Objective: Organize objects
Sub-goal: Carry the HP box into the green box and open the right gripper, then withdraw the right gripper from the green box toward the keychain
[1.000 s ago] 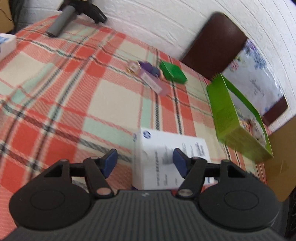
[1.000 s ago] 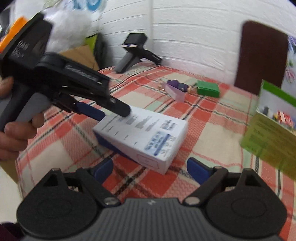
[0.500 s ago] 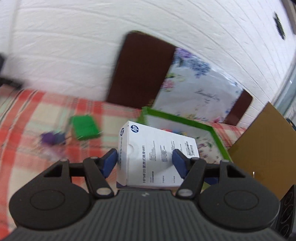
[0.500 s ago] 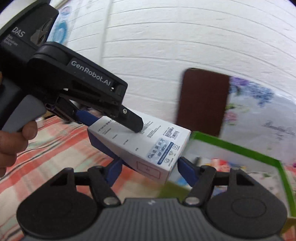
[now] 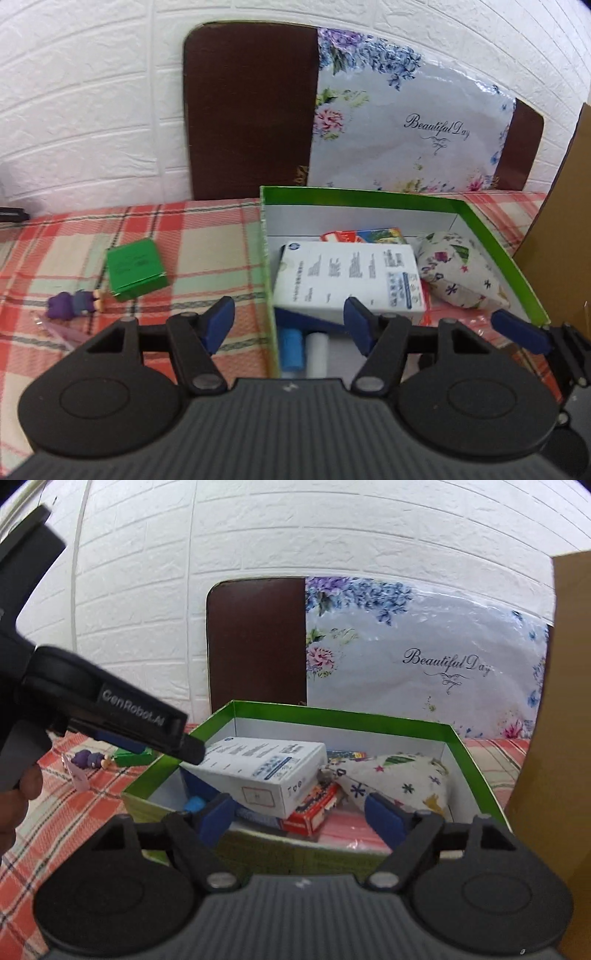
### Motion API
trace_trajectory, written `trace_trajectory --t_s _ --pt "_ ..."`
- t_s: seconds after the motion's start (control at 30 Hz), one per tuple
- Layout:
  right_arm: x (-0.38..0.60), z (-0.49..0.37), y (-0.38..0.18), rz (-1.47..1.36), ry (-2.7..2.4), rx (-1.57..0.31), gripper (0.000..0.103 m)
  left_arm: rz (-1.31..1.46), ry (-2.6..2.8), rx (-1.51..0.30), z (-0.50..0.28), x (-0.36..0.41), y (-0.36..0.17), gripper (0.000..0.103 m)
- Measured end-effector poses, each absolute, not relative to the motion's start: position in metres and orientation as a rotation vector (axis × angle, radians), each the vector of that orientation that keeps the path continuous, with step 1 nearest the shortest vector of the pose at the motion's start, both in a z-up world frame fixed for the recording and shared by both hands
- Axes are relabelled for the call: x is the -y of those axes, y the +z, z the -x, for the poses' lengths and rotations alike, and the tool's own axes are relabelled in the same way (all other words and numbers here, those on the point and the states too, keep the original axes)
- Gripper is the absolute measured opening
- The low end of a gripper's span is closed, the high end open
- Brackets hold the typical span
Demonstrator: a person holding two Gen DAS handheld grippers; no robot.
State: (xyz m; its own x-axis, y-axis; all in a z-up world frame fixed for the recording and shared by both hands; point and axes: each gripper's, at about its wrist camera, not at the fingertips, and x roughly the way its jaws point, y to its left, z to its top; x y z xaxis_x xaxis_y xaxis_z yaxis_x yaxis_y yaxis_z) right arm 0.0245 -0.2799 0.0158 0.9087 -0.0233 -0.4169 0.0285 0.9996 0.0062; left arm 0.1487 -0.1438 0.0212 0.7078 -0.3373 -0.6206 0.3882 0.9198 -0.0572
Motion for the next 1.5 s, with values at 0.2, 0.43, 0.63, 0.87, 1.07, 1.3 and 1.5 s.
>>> trace_trajectory --t_s 0.2,0.43,0.63,0.87,1.07,1.3,1.5 --pt "0.286 -0.012 0.018 -0.107 -0.023 -0.441 0.080 -0.126 -0.349 -0.653 -0.116 0.132 0.026 0.068" --pt "0.280 0.015 0.027 -0.155 0.000 -0.438 0.079 -0.139 -0.305 -0.668 -0.089 0.112 0.021 0.068" --pt "0.267 0.030 0.031 -0.168 0.028 -0.448 0.079 -0.147 -0.271 -0.676 -0.074 0.096 0.016 0.068" --pt "0.252 0.042 0.035 -0.145 0.049 -0.445 0.079 -0.162 -0.239 -0.653 -0.063 0.084 0.011 0.069" --pt "0.241 0.045 0.032 -0.128 0.067 -0.465 0.079 -0.161 -0.221 -0.667 -0.061 0.074 0.004 0.070" --pt "0.230 0.045 0.033 -0.112 0.077 -0.470 0.079 -0.158 -0.206 -0.664 -0.061 0.064 0.002 0.074" --pt "0.226 0.045 0.033 -0.129 0.071 -0.473 0.079 -0.148 -0.208 -0.669 -0.061 0.061 0.000 0.074"
